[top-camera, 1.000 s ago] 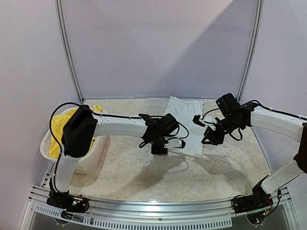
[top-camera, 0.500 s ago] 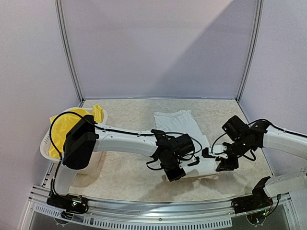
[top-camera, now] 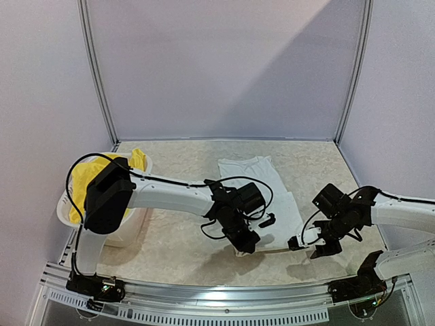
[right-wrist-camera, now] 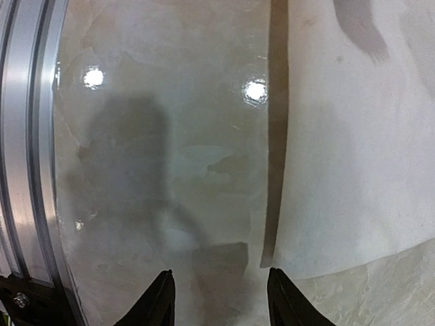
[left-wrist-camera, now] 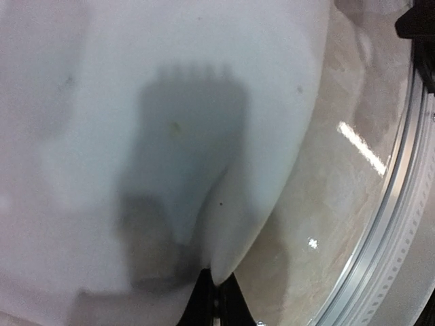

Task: Fold and stack the mixed laundry pile
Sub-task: Adjust the 2/3-rectangle-folded shirt at the center of the board, then pick up the 2/3-rectangle-folded T-shirt from the center of the board.

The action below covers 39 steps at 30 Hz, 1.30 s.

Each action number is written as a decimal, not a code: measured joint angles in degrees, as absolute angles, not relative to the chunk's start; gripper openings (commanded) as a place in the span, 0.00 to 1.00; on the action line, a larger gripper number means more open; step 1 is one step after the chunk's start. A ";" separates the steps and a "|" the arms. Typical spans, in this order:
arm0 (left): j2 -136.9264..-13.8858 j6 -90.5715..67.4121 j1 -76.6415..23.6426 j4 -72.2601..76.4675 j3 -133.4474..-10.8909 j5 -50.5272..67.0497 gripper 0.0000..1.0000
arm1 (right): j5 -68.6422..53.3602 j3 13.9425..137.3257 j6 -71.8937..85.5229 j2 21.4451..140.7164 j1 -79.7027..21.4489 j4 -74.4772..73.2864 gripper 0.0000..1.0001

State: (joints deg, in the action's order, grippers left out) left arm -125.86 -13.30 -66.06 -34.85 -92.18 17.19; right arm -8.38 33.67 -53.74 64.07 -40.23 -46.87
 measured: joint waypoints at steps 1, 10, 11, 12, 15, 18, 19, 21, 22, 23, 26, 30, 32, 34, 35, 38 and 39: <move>-125.75 -13.54 -65.84 -34.63 -92.03 17.65 0.00 | -7.99 33.52 -54.06 64.82 -40.53 -46.09 0.46; -125.10 -13.67 -65.12 -34.22 -91.61 19.38 0.00 | -4.49 33.23 -54.28 68.97 -42.11 -37.39 0.44; -125.10 -13.67 -65.06 -34.17 -91.55 19.55 0.00 | -3.92 32.93 -54.26 69.43 -42.46 -36.34 0.44; -125.08 -13.67 -64.97 -34.15 -91.48 19.70 0.00 | -3.38 32.53 -54.24 69.84 -42.76 -35.38 0.44; -124.70 -13.67 -64.69 -34.02 -91.05 20.36 0.00 | -1.17 30.85 -54.19 70.63 -43.31 -32.36 0.33; -124.27 -13.67 -64.27 -34.09 -90.94 20.75 0.00 | 1.89 29.87 -54.22 70.96 -43.81 -28.64 0.08; -124.09 -13.65 -64.10 -34.06 -90.94 20.95 0.00 | 3.29 29.61 -53.87 71.29 -43.88 -27.51 0.04; -123.76 -13.28 -63.79 -34.28 -90.94 21.12 0.00 | 4.99 29.50 -53.87 71.44 -43.92 -26.76 0.00; -123.61 -12.73 -63.68 -34.65 -91.02 21.10 0.00 | 5.54 29.58 -53.82 71.16 -43.94 -26.87 0.00; -123.39 -11.92 -63.57 -35.22 -91.15 20.99 0.00 | 5.67 29.82 -53.84 70.41 -43.97 -27.44 0.00; -122.91 -8.75 -63.46 -38.61 -92.68 20.56 0.00 | 5.37 33.43 -53.89 67.07 -43.99 -32.25 0.00; -121.08 -4.36 -63.29 -45.87 -96.09 19.20 0.00 | 3.70 41.98 -53.19 64.75 -43.99 -37.82 0.00; -119.63 -3.03 -63.22 -49.15 -97.82 18.20 0.00 | 2.74 45.91 -52.56 64.47 -43.99 -40.25 0.00; -117.97 -2.31 -63.20 -52.31 -99.59 16.73 0.00 | 1.69 48.71 -51.96 64.47 -43.99 -42.28 0.00; -117.25 -2.13 -63.18 -53.45 -100.22 15.94 0.00 | 1.17 50.30 -51.59 64.47 -43.99 -43.70 0.00; -114.56 -2.09 -63.00 -57.10 -102.56 12.99 0.00 | 0.47 53.80 -50.98 64.49 -43.99 -46.39 0.00; -113.65 -2.11 -62.87 -58.24 -103.50 11.79 0.00 | 0.27 55.02 -50.78 64.51 -43.99 -47.22 0.00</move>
State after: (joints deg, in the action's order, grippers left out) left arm -113.65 -2.11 -62.87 -58.24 -103.50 11.79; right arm 0.27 55.02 -50.78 64.51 -43.99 -47.22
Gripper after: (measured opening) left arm 0.014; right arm 0.025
